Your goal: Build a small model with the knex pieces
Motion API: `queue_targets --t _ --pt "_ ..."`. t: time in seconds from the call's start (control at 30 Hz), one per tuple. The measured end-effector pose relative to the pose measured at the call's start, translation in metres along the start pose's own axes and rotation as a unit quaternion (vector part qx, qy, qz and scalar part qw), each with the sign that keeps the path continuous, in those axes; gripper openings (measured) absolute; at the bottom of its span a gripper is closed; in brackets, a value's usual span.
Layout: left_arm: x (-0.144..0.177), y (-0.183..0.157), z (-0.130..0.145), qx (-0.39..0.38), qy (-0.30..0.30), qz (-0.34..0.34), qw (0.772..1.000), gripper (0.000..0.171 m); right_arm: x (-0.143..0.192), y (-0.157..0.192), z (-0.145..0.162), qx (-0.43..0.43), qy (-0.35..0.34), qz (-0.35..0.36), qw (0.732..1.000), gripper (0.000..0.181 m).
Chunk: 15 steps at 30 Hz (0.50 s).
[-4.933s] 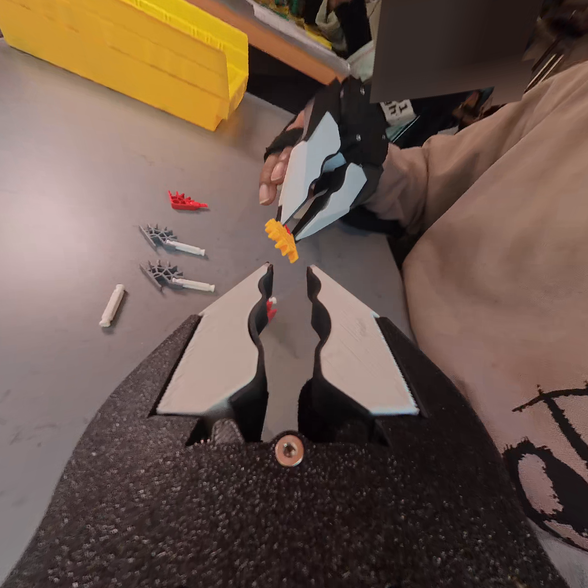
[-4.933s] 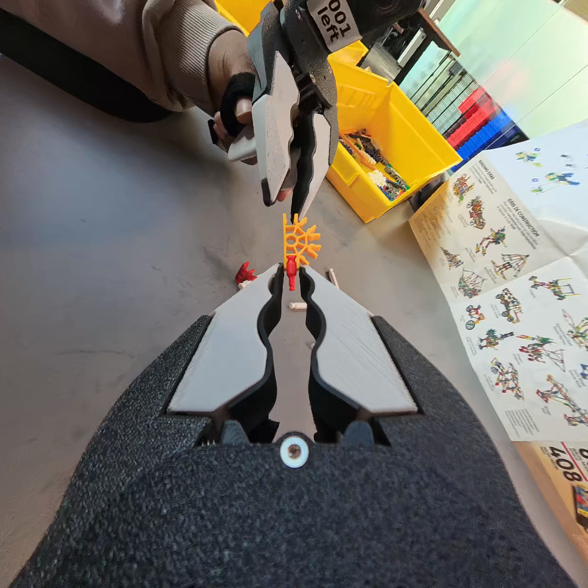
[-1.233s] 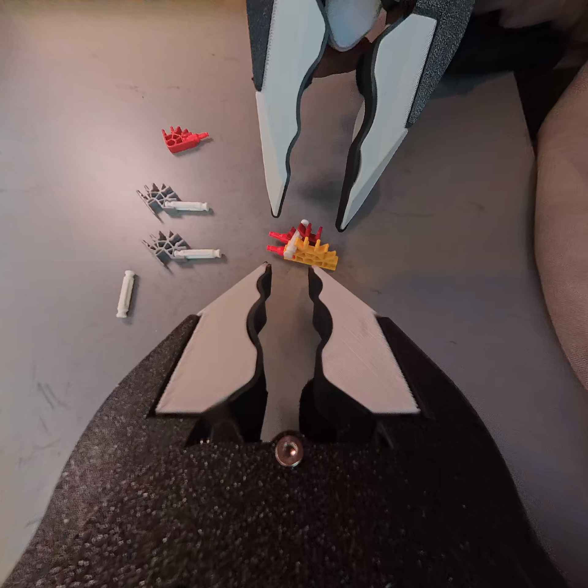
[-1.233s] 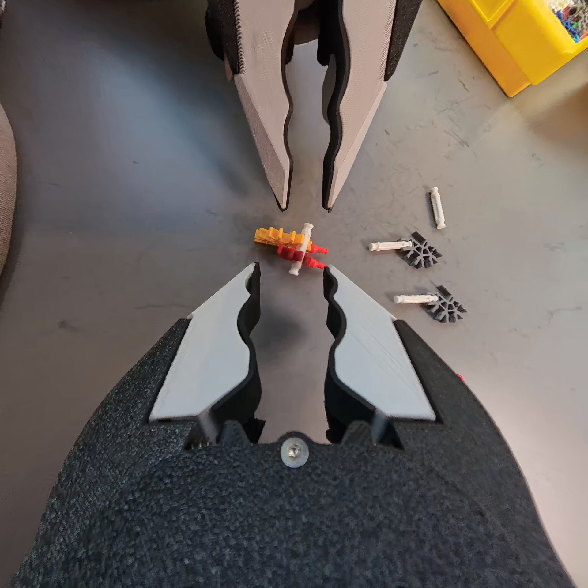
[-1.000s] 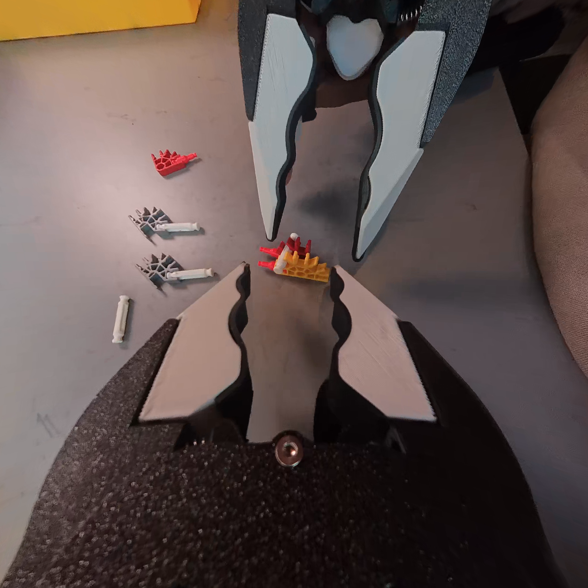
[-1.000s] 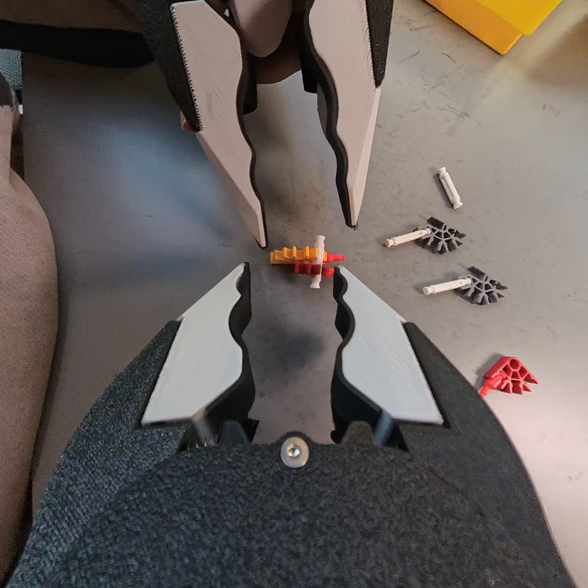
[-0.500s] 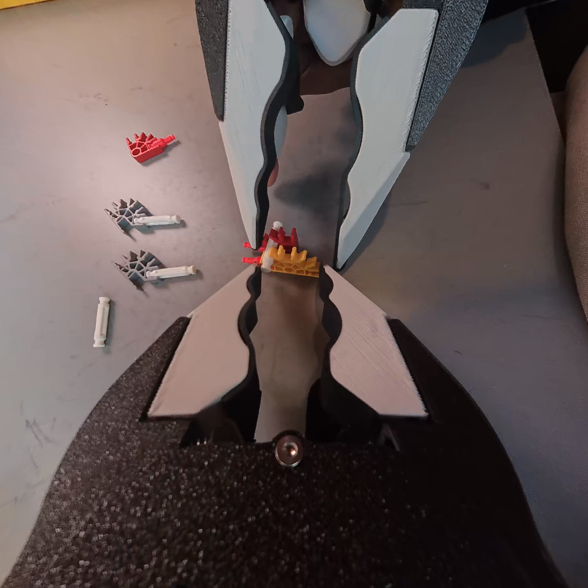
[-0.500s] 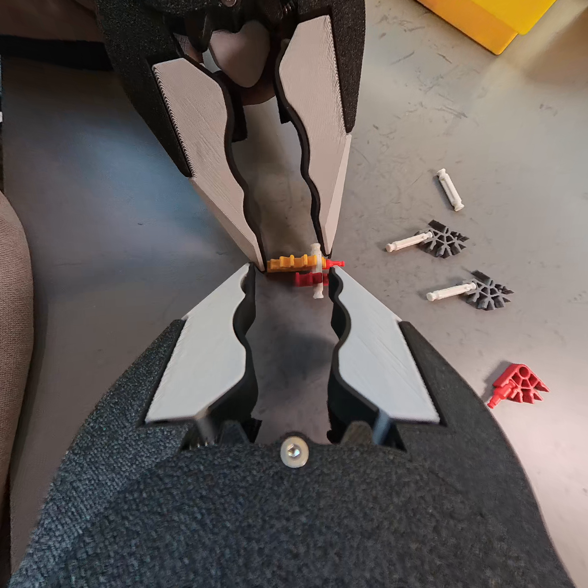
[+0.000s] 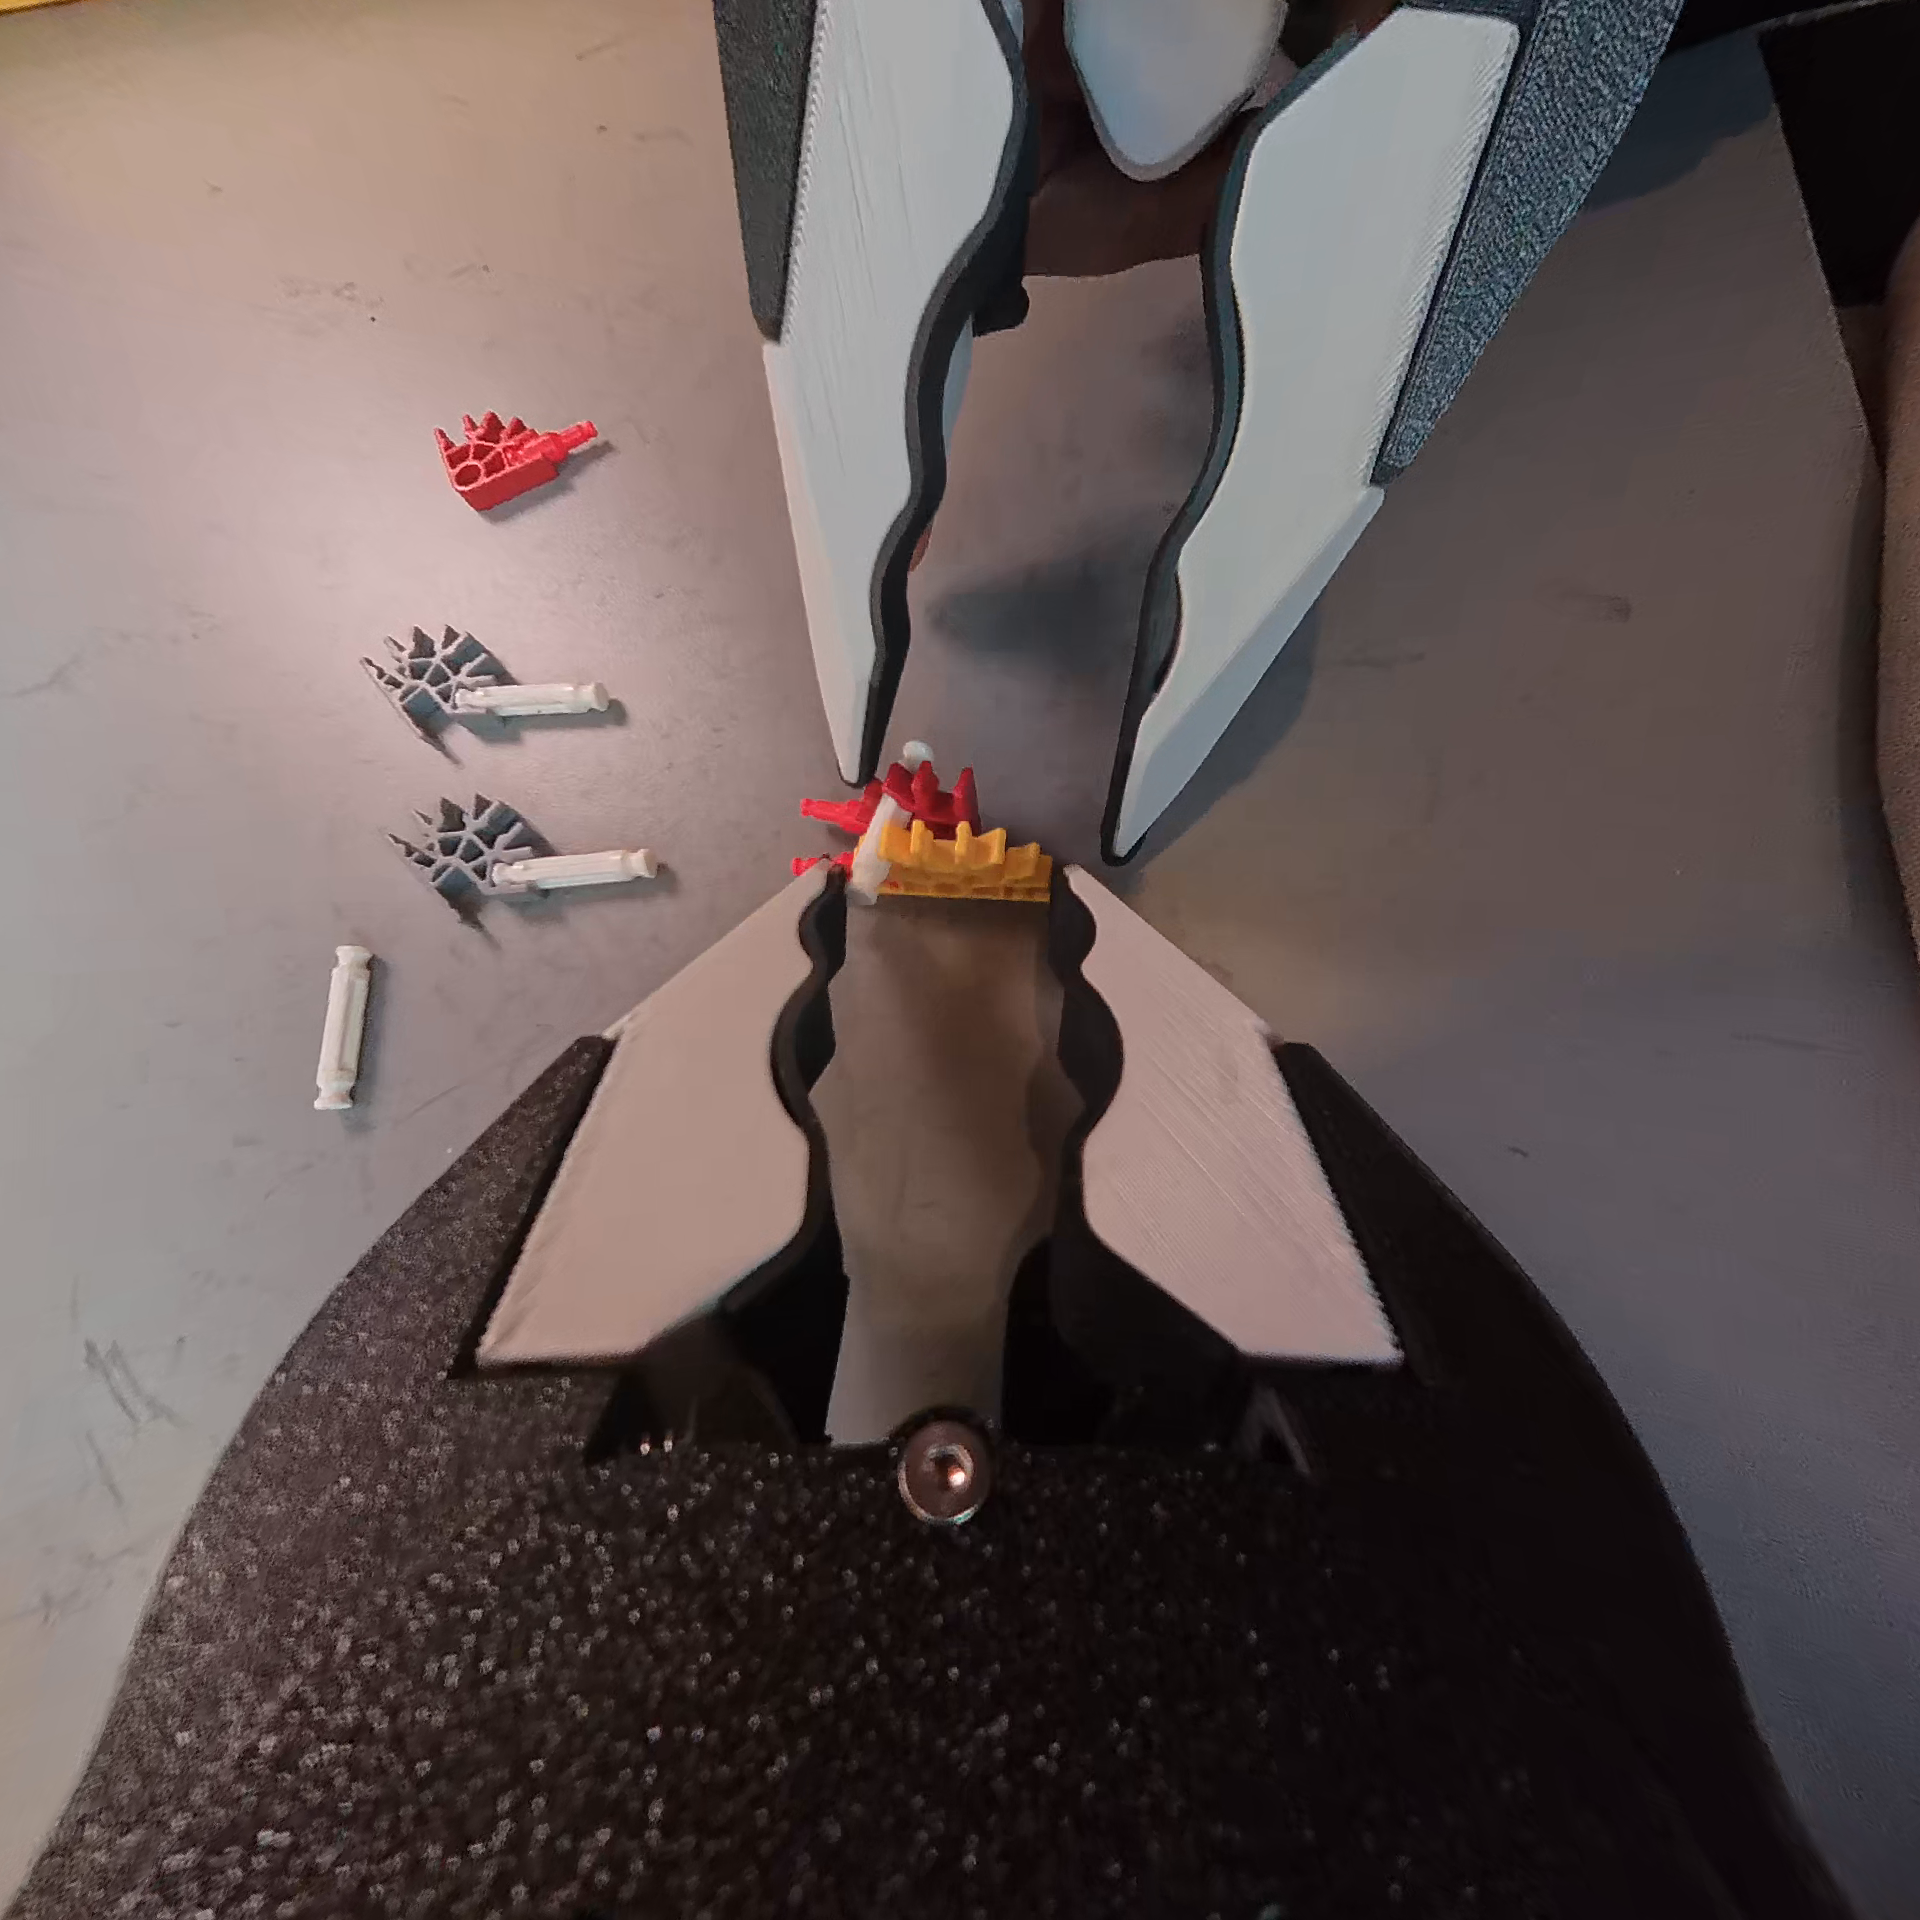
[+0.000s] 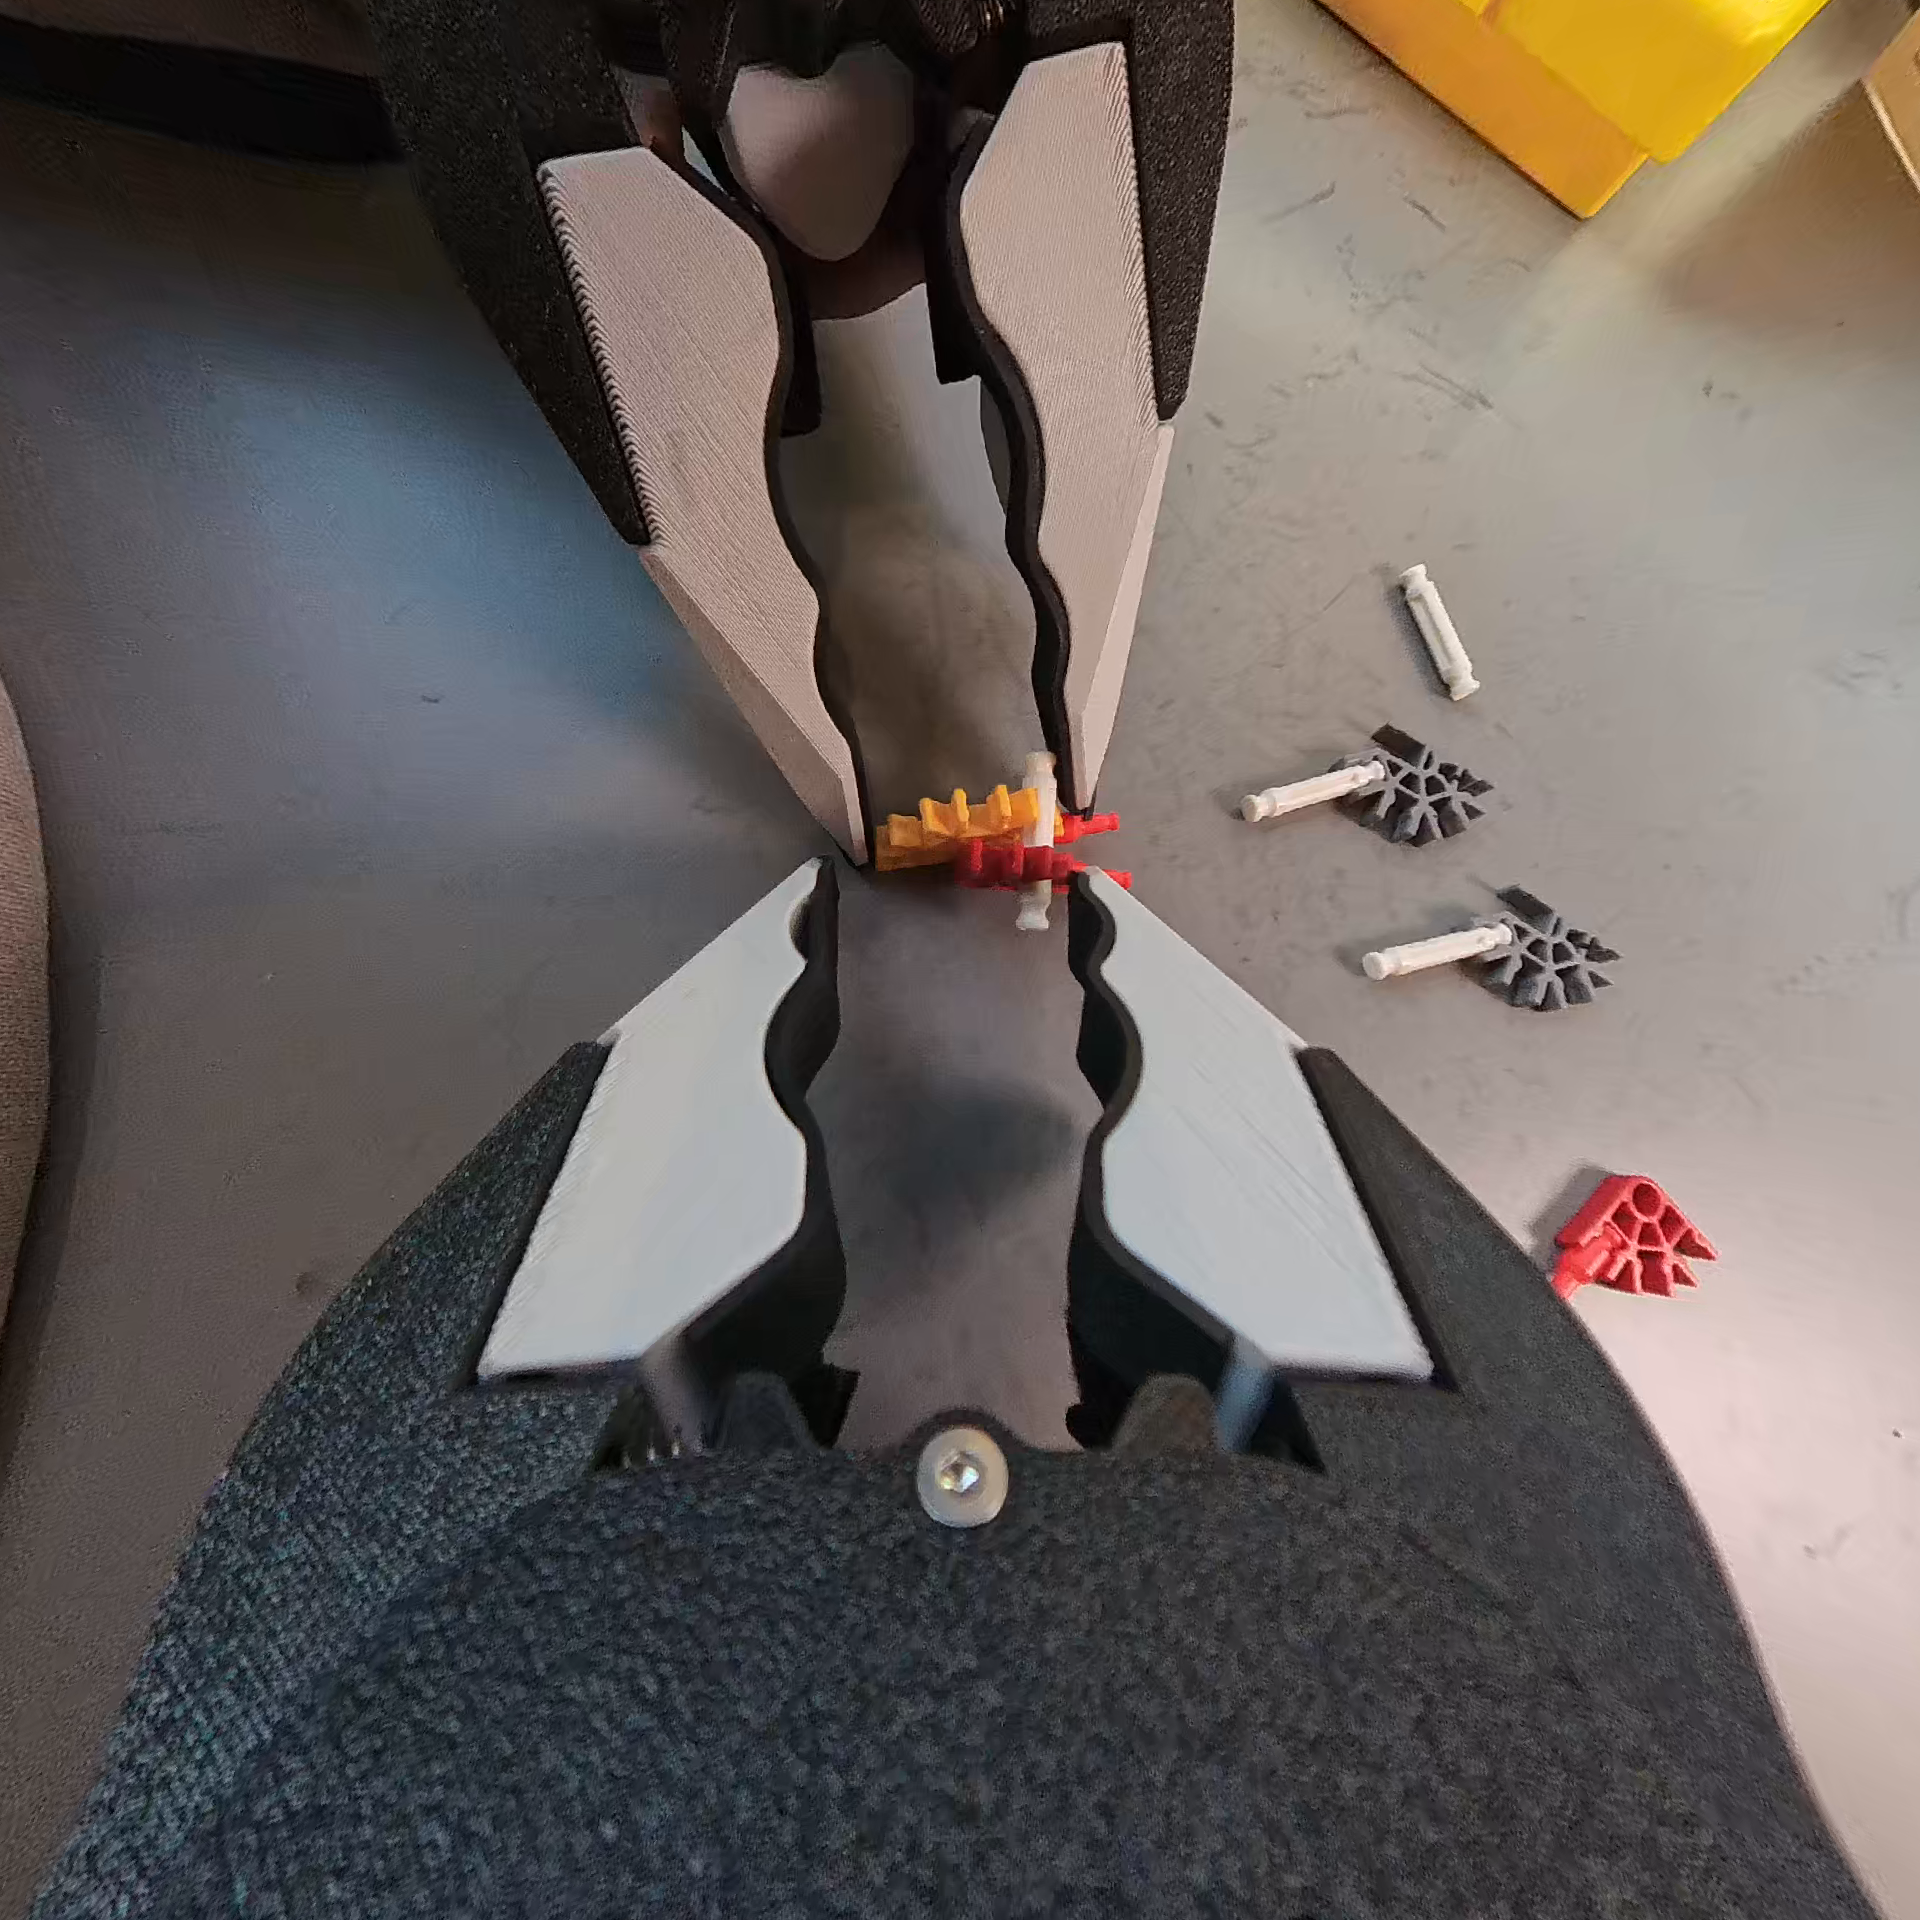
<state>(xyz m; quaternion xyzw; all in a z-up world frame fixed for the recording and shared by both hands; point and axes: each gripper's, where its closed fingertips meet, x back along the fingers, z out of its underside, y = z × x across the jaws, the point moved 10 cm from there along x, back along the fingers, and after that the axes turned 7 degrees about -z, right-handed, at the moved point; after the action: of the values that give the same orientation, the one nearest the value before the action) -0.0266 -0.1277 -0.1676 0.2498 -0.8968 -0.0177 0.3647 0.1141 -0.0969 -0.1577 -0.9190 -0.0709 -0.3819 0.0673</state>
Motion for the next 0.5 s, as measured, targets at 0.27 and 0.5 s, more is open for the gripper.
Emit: queue_targets --t 0.27,0.5 --pt "0.0006 -0.0004 -0.0009 -0.013 0.001 -0.010 1.000 0.040 -0.0018 -0.0030 -0.0008 0.027 0.004 -0.007 1.000 0.042" --pt "0.0036 0.0020 0.0001 -0.025 0.006 -0.026 0.999 0.043 -0.0028 -0.0061 -0.0041 0.038 0.007 -0.011 0.999 0.042"
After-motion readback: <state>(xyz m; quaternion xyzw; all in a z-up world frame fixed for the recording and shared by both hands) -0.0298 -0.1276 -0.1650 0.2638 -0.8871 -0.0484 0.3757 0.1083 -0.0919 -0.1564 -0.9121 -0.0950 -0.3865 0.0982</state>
